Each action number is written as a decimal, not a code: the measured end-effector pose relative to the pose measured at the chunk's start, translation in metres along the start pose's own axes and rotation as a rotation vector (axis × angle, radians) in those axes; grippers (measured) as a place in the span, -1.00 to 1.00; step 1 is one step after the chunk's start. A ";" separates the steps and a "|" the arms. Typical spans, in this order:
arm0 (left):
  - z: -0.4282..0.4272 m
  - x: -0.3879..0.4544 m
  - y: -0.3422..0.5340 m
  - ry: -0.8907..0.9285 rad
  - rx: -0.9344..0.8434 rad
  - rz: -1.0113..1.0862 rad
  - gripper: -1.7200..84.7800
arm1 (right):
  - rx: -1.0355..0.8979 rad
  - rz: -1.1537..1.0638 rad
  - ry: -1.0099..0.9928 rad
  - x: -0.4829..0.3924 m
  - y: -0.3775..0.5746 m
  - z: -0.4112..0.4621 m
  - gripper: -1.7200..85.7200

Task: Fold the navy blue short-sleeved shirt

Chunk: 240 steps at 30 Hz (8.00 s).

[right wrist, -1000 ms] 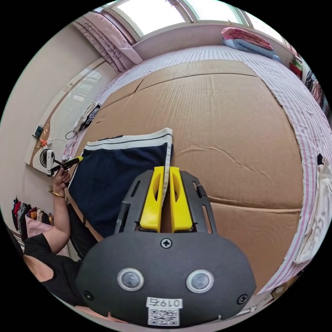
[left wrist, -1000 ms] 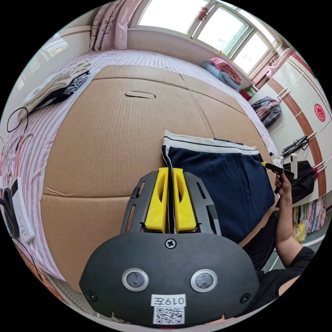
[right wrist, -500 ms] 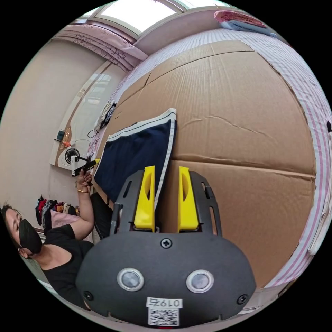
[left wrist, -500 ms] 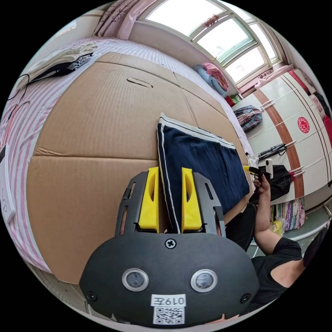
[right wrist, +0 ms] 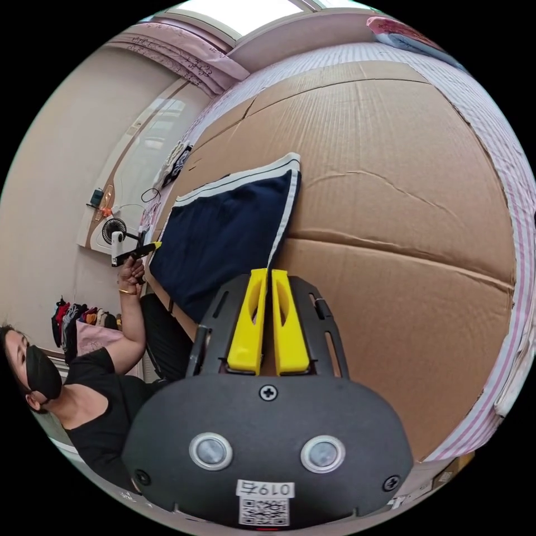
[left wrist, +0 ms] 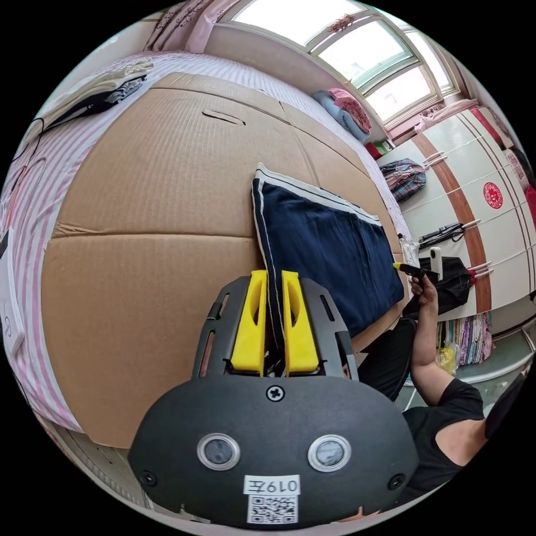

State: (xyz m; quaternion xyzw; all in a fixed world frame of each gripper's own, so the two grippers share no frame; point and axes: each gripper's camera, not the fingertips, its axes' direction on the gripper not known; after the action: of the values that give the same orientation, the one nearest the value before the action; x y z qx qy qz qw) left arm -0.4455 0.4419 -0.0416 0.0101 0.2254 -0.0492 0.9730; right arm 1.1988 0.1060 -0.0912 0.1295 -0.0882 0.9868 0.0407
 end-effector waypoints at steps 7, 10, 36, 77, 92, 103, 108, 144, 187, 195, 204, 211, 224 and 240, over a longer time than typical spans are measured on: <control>-0.009 -0.004 0.006 -0.034 0.007 0.013 -0.90 | -0.012 -0.006 0.028 -0.001 0.001 -0.014 -0.95; -0.005 -0.006 0.008 -0.010 -0.034 0.023 -0.87 | -0.033 0.006 0.031 -0.001 0.000 -0.018 -0.88; -0.034 -0.028 0.114 0.143 0.031 0.016 -0.75 | 0.000 -0.028 -0.120 0.037 0.101 -0.104 -0.81; -0.049 -0.015 0.195 0.175 0.007 0.159 -0.78 | -0.087 -0.194 0.018 0.298 -0.032 -0.122 -0.86; -0.024 0.008 0.233 0.020 -0.088 0.231 -0.91 | -0.080 -0.260 0.054 0.541 -0.103 -0.126 -0.95; -0.002 0.070 0.283 -0.228 -0.179 0.639 -0.93 | -0.119 -0.277 0.067 0.764 -0.143 -0.091 -0.92; -0.008 0.060 0.308 -0.148 -0.131 0.545 -0.90 | -0.048 -0.297 0.092 0.860 -0.142 -0.094 -0.84; 0.122 0.101 0.508 -0.527 0.209 0.794 -0.83 | 0.220 -1.344 0.907 1.201 -0.194 0.533 -0.79; 0.320 0.208 0.587 -1.102 0.103 1.384 -0.77 | 0.252 -1.358 0.956 1.727 -0.497 0.410 -0.98; 0.350 0.203 0.571 -1.139 -0.025 1.448 -0.86 | 0.261 -1.351 0.927 1.733 -0.522 0.362 -0.98; 0.363 0.185 0.550 -1.140 -0.029 1.452 -0.94 | 0.281 -1.368 0.926 1.707 -0.535 0.318 -0.98; 0.380 0.169 0.546 -1.152 -0.015 1.443 -0.94 | 0.308 -1.369 0.942 1.671 -0.531 0.298 -0.96; 0.397 0.160 0.546 -1.189 0.021 1.344 -0.83 | 0.322 -1.258 1.073 1.637 -0.486 0.217 -0.81; 0.460 0.228 0.542 -0.942 0.174 1.523 -0.90 | 0.286 -1.303 1.157 1.536 -0.452 0.200 -0.84</control>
State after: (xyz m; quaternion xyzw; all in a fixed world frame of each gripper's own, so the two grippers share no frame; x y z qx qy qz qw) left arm 0.0135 0.9412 0.2702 0.2093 -0.2690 0.5933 0.7293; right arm -0.1843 0.6005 0.5764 -0.3620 0.1617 0.6798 0.6170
